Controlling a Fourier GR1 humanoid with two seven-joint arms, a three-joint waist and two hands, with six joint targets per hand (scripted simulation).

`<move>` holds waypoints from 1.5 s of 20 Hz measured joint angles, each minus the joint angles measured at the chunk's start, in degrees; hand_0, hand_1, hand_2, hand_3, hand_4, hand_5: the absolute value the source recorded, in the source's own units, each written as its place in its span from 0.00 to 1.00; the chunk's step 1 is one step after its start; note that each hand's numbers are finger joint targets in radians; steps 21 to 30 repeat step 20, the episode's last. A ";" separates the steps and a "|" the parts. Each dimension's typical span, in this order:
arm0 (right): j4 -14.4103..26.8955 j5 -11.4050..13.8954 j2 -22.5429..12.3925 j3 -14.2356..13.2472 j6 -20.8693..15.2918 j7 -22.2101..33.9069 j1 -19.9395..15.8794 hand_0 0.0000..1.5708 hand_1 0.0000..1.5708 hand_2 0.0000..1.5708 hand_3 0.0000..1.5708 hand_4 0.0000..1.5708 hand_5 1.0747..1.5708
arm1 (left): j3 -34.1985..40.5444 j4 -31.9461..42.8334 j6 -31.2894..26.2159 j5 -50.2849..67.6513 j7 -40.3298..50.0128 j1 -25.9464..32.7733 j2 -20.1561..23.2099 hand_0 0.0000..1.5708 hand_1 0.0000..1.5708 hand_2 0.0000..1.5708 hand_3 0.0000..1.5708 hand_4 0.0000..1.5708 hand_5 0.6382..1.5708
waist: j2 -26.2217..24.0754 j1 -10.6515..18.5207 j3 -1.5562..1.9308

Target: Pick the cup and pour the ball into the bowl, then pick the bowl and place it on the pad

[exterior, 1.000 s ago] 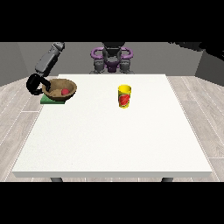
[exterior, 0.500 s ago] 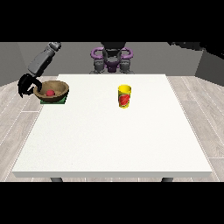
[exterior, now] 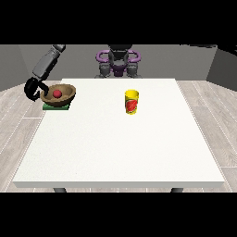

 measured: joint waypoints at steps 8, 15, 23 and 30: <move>1.58 -1.57 -0.11 -0.63 0.19 8.38 -0.89 0.66 0.66 0.63 0.44 0.00 0.98 | -0.93 5.33 -0.80 -1.49 -0.57 0.87 0.79 0.00 0.00 0.00 0.00 0.42 0.97 | -5.01 -1.47 -0.02; 3.04 -1.18 -2.78 -0.68 -1.52 12.47 -1.78 0.00 0.00 0.00 0.00 0.00 0.80 | -1.29 5.44 -1.56 1.19 1.86 -0.64 2.01 0.00 0.00 0.00 0.00 0.63 1.00 | -6.41 -0.77 0.06; 2.18 -0.75 -4.47 0.38 0.66 16.46 -3.74 0.00 0.00 0.00 0.00 0.45 0.29 | -6.34 1.26 1.46 1.30 6.03 0.91 -3.97 0.00 0.00 0.00 0.00 0.63 1.00 | -15.53 -1.77 0.02; 2.18 -0.75 -4.47 0.38 0.66 16.46 -3.74 0.00 0.00 0.00 0.00 0.45 0.29 | -6.34 1.26 1.46 1.30 6.03 0.91 -3.97 0.00 0.00 0.00 0.00 0.63 1.00 | -15.53 -1.77 0.02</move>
